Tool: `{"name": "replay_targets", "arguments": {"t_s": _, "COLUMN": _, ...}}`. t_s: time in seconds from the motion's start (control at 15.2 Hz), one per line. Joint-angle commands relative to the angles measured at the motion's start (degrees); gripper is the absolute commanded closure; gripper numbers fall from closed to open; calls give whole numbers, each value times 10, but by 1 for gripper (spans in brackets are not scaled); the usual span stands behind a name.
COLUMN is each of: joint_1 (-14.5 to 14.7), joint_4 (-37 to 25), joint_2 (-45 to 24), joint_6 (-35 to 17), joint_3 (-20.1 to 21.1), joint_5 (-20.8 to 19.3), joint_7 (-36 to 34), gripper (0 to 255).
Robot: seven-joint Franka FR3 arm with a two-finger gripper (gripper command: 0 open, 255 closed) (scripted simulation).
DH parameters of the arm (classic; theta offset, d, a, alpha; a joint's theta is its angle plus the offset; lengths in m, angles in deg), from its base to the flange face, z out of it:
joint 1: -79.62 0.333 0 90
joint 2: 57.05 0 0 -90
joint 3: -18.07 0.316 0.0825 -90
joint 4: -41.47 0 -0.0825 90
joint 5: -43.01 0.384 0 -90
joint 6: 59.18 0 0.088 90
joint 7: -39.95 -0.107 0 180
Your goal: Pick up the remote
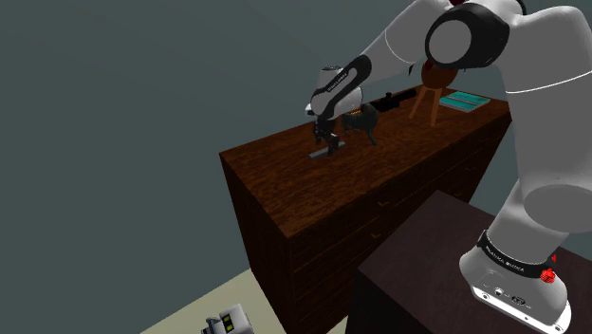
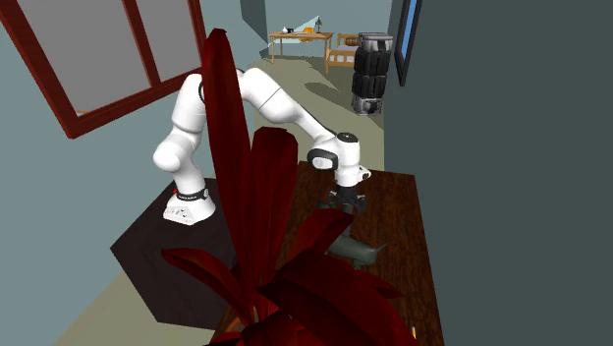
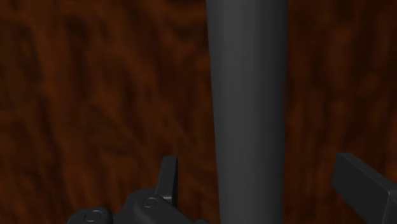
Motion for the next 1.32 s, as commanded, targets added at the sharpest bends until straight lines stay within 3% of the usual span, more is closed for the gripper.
{"name": "replay_targets", "arguments": {"t_s": 0.0, "joint_1": 0, "joint_4": 0, "joint_2": -7, "joint_6": -6, "joint_3": 1, "joint_5": 1, "joint_7": -1, "gripper": 0}}
{"name": "replay_targets", "arguments": {"t_s": 0.07, "joint_1": 0, "joint_4": 0, "joint_2": -7, "joint_6": -6, "joint_3": 1, "joint_5": 1, "joint_7": -1, "gripper": 0}}
{"name": "replay_targets", "arguments": {"t_s": 0.13, "joint_1": 0, "joint_4": 1, "joint_2": -5, "joint_6": -6, "joint_3": 1, "joint_5": 1, "joint_7": 0, "gripper": 255}}
{"name": "replay_targets", "arguments": {"t_s": 0.73, "joint_1": 0, "joint_4": 0, "joint_2": -7, "joint_6": -6, "joint_3": 1, "joint_5": 1, "joint_7": -1, "gripper": 255}}
{"name": "replay_targets", "arguments": {"t_s": 1.25, "joint_1": 5, "joint_4": -7, "joint_2": 33, "joint_6": 39, "joint_3": -6, "joint_5": -9, "joint_7": -7, "gripper": 255}}
